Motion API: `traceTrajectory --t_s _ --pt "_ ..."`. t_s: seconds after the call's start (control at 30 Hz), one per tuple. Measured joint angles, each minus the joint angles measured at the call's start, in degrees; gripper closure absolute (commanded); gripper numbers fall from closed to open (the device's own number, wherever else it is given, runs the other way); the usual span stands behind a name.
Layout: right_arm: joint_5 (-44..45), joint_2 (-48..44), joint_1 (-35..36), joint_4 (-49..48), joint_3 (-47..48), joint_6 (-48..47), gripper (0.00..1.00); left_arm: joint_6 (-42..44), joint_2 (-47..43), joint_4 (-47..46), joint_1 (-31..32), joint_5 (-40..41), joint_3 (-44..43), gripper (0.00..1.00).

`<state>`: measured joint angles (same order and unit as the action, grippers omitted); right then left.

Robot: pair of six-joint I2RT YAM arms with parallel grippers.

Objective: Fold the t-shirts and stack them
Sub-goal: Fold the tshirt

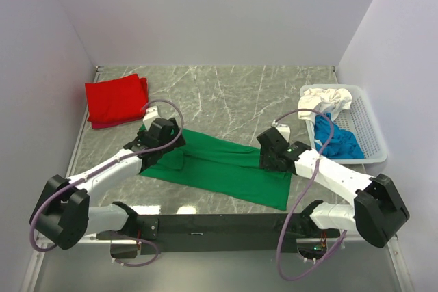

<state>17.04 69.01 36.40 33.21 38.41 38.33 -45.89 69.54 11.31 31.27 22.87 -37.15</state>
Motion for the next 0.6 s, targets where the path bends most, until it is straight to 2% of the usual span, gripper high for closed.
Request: traceTrajectory --t_s 0.6 --pt "-3.1 8.9 0.1 -5.7 3.4 -2.3 0.41 2.6 0.8 -2.4 -9.8 -4.9 5.9 0.02"
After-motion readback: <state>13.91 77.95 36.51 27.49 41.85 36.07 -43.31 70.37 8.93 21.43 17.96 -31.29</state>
